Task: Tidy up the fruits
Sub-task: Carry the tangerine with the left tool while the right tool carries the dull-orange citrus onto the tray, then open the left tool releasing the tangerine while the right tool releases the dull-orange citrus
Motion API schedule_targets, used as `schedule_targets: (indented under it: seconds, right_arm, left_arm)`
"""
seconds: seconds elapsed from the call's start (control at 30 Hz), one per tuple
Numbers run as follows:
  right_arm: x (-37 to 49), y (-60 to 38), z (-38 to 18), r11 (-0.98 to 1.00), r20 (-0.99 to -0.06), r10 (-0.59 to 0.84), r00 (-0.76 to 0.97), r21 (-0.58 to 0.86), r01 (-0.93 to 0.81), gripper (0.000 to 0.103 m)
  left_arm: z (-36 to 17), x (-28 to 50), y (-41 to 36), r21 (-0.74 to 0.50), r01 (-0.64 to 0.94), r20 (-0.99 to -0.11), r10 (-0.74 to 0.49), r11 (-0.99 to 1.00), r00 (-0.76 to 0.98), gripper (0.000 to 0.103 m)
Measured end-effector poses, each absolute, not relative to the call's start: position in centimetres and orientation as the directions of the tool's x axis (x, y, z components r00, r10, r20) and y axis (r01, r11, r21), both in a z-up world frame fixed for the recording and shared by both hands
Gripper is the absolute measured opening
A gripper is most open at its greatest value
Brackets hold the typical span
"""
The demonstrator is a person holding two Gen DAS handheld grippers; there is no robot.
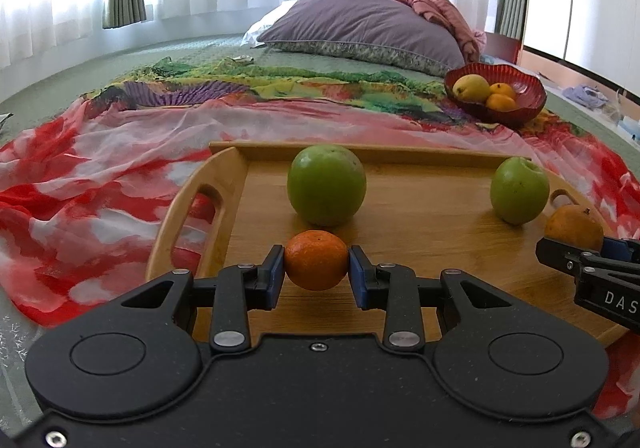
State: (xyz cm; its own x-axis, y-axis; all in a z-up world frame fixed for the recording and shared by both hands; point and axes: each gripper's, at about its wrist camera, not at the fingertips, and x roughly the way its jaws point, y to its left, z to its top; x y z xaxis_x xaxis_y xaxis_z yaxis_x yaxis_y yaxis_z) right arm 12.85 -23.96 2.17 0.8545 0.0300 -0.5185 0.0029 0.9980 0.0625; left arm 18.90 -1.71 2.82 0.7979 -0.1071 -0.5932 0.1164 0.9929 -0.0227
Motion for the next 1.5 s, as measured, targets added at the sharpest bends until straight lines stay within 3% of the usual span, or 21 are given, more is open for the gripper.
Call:
schedule_targets:
  seconds: [1.1, 1.5]
  right_arm:
    - [13.57, -23.84, 1.33, 0.998, -0.574, 0.041, 0.818, 0.056, -0.01, 0.054]
    - [13.3, -23.75, 1.94, 0.999, -0.58, 0.042, 0.813, 0.037, -0.025, 0.059]
  left_arm:
    - [2.3, 19.5, -2.5, 0.021, 0.132, -0.611, -0.091, 0.991, 0.786, 0.032]
    - [2.47, 19.14, -2.31, 0.015, 0.14, -0.628, -0.099, 0.99, 0.772, 0.033]
